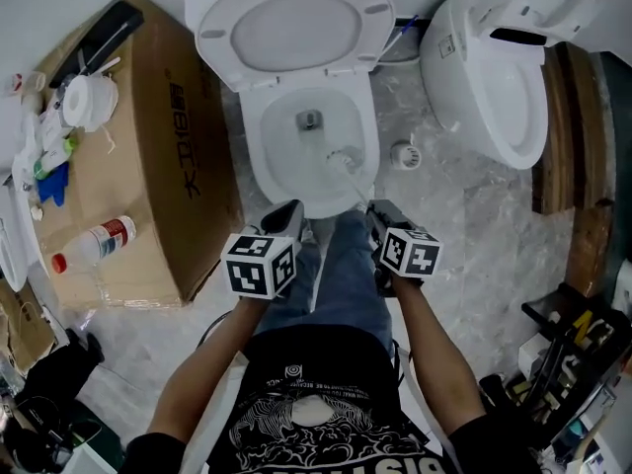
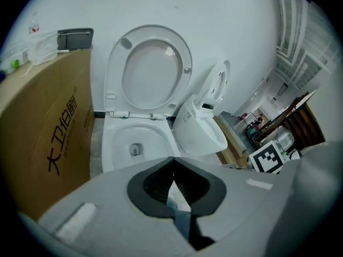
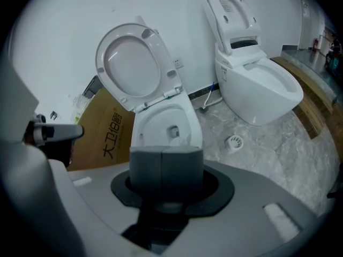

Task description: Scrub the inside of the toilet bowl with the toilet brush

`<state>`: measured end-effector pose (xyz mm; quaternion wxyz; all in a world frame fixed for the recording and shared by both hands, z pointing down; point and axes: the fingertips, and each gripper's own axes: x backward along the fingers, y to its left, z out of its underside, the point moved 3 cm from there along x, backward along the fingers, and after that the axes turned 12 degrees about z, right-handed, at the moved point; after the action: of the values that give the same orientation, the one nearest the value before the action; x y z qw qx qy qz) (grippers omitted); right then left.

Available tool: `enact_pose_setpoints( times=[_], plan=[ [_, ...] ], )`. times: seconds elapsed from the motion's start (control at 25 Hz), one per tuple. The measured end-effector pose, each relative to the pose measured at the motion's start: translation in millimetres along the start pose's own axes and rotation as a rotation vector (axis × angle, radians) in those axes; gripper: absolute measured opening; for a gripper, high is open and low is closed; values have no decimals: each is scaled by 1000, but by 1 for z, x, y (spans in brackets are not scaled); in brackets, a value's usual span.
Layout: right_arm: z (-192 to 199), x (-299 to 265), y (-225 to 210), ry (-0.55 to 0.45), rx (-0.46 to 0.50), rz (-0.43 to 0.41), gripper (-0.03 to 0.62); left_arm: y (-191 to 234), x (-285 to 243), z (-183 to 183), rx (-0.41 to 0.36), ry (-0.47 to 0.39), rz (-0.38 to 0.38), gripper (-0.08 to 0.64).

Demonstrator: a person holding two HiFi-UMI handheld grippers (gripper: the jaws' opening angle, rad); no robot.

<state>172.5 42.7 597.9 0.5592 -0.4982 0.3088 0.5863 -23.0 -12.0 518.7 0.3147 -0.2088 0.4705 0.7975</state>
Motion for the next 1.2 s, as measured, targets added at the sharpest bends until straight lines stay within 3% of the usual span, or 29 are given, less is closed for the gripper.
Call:
enact_pose_setpoints(
  times=[0.32, 0.64, 1.2],
  plan=[
    [34, 1, 38, 67, 55, -52, 155, 3, 1, 2, -3, 1, 18, -8],
    [20, -19, 96, 58, 135, -122, 155, 26, 21, 9, 47, -29, -26, -8],
    [16, -30, 70, 74, 158, -74, 155, 32, 18, 14, 106, -55, -37, -8]
  ],
)
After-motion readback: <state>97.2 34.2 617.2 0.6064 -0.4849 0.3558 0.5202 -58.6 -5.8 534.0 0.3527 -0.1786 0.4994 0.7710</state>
